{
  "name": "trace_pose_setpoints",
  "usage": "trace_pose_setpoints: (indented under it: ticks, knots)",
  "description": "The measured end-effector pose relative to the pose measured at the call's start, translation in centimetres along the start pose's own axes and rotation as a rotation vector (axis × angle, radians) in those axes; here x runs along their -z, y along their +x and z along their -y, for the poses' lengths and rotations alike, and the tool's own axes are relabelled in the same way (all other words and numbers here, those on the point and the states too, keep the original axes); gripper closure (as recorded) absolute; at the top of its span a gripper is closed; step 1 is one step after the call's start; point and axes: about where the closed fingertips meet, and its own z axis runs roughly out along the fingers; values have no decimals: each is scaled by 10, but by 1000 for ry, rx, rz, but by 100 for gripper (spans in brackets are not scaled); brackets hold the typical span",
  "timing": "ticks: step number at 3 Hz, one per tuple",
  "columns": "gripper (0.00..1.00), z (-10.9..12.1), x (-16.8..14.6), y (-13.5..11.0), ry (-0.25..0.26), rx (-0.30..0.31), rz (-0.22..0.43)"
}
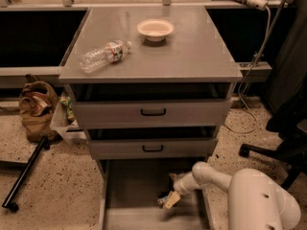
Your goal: Pick redbull can from bottom drawer and place on counter
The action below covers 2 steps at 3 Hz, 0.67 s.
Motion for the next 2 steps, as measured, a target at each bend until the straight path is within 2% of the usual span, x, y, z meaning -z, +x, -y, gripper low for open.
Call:
trace_pose_setpoints:
  ticks: [2]
  knots:
    - [0,-1,-22,14,-47,-13,-22]
